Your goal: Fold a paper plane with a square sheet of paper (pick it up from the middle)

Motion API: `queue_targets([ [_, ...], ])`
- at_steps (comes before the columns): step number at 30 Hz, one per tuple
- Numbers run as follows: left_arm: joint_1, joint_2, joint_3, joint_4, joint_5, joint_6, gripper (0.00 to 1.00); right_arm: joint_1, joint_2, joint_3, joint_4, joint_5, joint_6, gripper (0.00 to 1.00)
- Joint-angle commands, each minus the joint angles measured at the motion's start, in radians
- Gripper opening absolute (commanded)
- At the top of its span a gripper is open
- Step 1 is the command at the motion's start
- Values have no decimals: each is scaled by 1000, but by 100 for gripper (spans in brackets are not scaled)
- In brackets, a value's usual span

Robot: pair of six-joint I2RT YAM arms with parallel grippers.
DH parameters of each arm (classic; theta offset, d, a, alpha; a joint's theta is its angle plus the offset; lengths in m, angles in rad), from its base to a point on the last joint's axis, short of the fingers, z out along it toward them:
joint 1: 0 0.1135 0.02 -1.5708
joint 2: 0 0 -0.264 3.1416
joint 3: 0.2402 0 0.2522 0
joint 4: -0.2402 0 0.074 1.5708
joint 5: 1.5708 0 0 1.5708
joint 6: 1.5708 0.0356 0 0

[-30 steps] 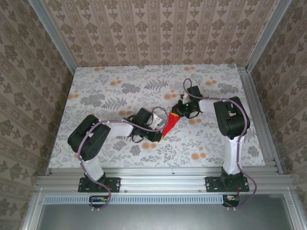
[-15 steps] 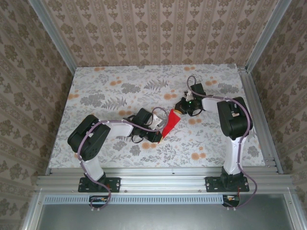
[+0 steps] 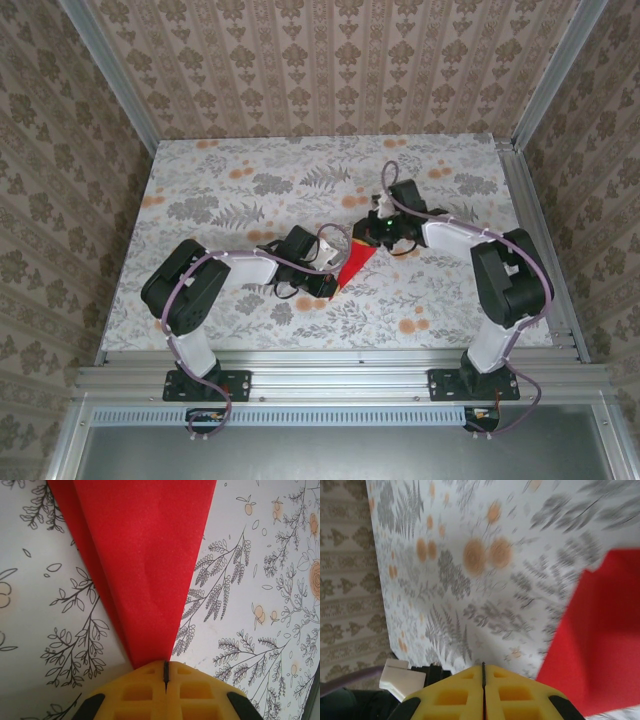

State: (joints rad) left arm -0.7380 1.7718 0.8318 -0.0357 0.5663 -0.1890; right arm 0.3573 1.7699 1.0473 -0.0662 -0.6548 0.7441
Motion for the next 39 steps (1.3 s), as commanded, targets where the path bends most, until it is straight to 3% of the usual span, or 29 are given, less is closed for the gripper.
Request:
queue_targets([
  [1,-3,36,-34,-153,-43,21,1,23,72,18,24,-4,32,10],
  [15,-3,15,-40,-166,-39,29,1,-44,304,192,-113,89,-125,10],
  [22,-1,17,-47,-177,-39,35,1,-92,371,198,-67,67,-146,10],
  [29,-1,12,-50,-188,-39,36,1,-149,360,210,-92,91,-177,10],
  [39,-6,15,-5,-182,-34,20,2,-156,285,207,-81,42,-166,10],
])
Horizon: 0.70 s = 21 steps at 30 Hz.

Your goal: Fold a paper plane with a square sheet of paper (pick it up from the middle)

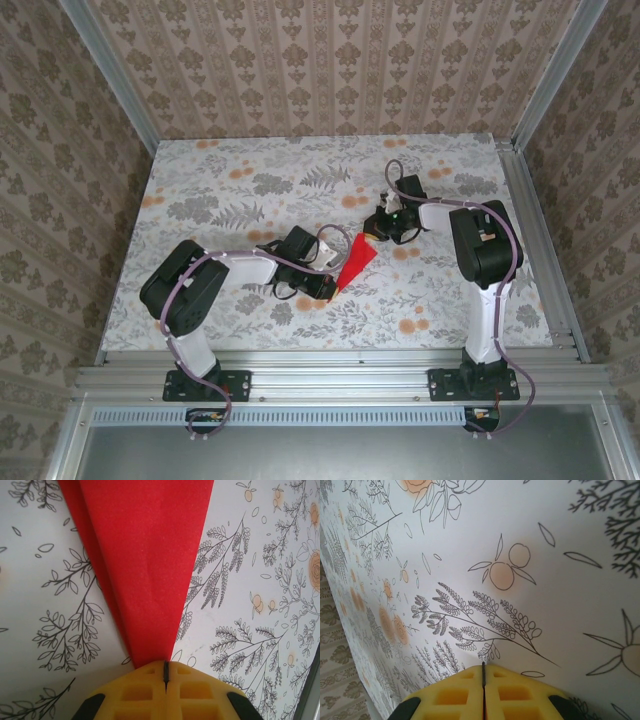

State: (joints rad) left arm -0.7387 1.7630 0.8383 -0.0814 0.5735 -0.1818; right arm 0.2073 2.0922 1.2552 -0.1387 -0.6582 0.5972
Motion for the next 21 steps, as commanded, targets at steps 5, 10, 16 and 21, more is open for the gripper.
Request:
queue_targets([
  [5,-18,10,36,-142,-40,-3,7,-12,-156,-65,-23,44,-21,16],
  [10,-36,-34,87,-162,-54,-21,18,-13,-269,-150,-50,32,-33,25],
  [16,-55,-92,151,-213,-105,-25,29,-13,-371,-243,-66,26,-50,36],
  [21,-88,-110,198,-280,-213,-10,37,-13,-422,-312,-56,24,-46,40],
])
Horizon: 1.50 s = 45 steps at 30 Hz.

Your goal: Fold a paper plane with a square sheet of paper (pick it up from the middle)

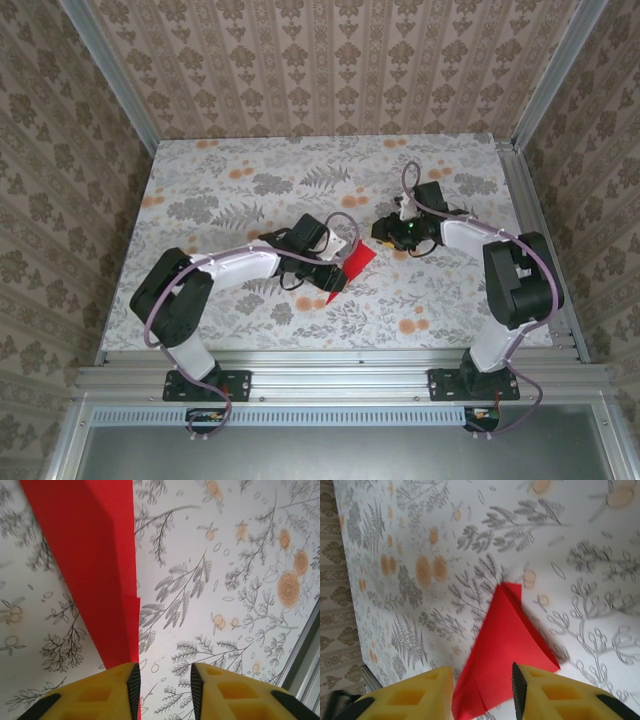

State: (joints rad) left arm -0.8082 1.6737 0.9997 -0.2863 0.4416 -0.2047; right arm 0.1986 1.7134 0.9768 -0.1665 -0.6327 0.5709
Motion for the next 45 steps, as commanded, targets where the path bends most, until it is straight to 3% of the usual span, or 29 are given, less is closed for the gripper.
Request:
queue_targets([
  [1,-23,-14,48,-89,-102,16,37,-5,-50,-48,-16,-4,-12,41],
  [9,-32,61,125,-137,-192,33,39,1,-99,-147,45,-42,35,45],
  [18,-33,147,165,-124,-180,37,38,15,-114,-207,77,-58,58,47],
  [27,-16,170,169,-136,-195,27,14,58,-104,-230,117,-72,90,48],
  [34,24,128,134,-101,-139,-6,4,133,-76,-235,194,-89,164,50],
  [45,103,74,39,40,52,-103,3,205,-12,-237,333,-105,295,52],
])
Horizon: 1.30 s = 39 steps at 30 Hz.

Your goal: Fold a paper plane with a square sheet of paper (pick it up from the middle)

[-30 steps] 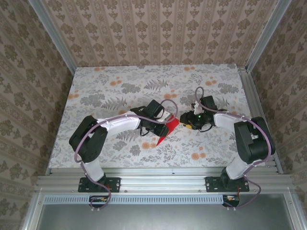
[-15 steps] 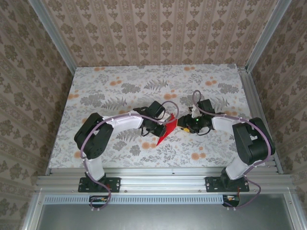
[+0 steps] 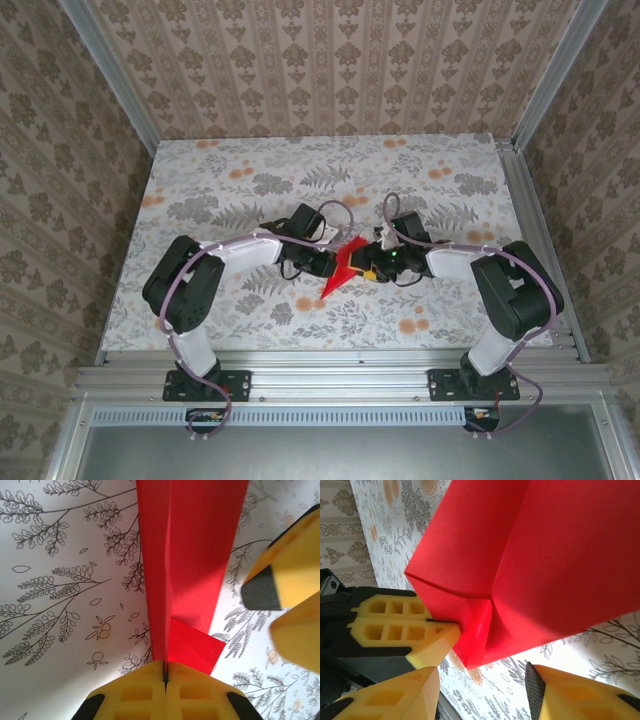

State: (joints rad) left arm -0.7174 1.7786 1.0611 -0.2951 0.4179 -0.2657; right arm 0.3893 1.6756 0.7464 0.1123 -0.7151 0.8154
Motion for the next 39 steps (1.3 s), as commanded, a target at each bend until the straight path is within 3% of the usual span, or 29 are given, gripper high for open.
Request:
queue_targets([
  [1,19,-34,-30,60,87,-51,3,20,33,-4,57,-21,54,53],
  [13,76,-42,-96,149,165,-102,3,58,81,17,76,0,88,57],
  [34,108,-45,-153,206,194,-122,3,97,117,61,128,-8,167,56],
  [39,120,-47,-170,221,199,-135,3,100,93,76,60,31,145,56],
])
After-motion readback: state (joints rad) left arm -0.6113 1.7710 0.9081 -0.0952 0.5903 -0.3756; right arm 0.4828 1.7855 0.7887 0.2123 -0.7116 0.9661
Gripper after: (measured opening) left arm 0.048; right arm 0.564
